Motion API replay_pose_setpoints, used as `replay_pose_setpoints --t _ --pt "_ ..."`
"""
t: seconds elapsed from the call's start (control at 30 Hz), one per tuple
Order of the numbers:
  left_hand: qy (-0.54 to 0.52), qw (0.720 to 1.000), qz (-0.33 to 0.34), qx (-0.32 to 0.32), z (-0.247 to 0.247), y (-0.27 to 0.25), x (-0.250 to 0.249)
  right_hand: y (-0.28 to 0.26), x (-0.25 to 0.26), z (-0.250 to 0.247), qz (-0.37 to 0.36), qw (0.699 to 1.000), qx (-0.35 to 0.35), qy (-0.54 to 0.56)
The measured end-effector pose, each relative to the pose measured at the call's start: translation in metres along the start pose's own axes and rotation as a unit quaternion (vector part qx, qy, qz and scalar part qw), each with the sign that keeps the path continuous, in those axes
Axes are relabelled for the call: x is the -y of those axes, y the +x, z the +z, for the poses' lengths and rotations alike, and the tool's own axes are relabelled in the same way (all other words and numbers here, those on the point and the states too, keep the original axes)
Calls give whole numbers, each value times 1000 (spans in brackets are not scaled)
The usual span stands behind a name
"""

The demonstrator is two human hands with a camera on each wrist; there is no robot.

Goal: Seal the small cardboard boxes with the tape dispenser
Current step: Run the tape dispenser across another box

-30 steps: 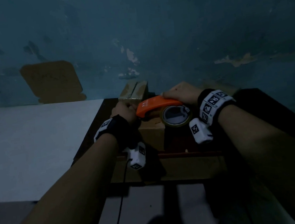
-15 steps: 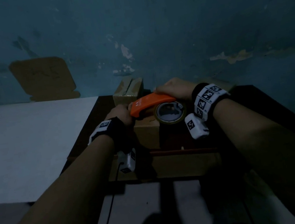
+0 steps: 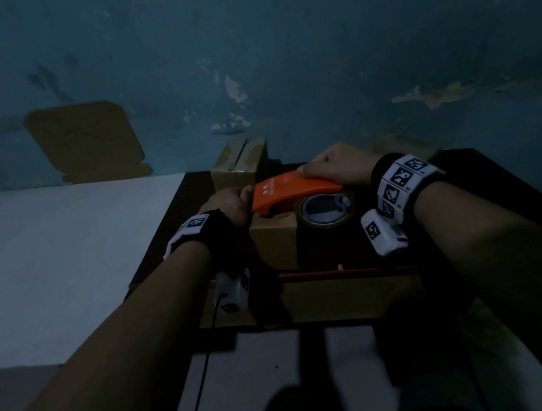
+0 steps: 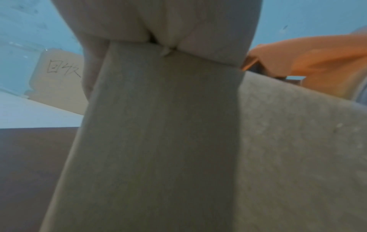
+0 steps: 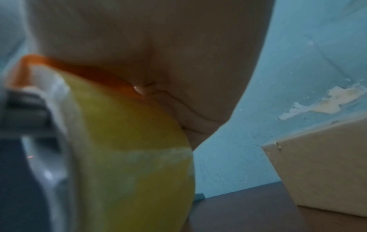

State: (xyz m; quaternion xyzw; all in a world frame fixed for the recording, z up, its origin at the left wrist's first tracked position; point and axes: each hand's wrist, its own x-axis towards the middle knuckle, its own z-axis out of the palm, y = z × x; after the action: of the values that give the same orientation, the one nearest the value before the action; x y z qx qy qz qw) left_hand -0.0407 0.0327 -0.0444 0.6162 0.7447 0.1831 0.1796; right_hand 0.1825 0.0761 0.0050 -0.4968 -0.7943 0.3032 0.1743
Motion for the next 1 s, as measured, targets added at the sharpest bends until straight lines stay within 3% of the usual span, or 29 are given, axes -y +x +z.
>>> replay_pose_setpoints --t 0.5,0.6,0.67,0.9,1.0 --pt "15 999 -3 -30 7 8 5 -33 -52 -22 3 998 -57 29" --pt "148 986 11 -73 4 -1 -5 -31 -52 -22 1 998 -61 34" --pt "225 965 64 -117 5 -4 -17 -31 -51 -22 0 998 -60 34" --pt "140 983 99 -70 1 -2 -21 -33 -50 -19 -7 997 -69 44" --pt "146 984 70 -69 9 -2 -26 -35 -46 -19 -7 997 -72 39"
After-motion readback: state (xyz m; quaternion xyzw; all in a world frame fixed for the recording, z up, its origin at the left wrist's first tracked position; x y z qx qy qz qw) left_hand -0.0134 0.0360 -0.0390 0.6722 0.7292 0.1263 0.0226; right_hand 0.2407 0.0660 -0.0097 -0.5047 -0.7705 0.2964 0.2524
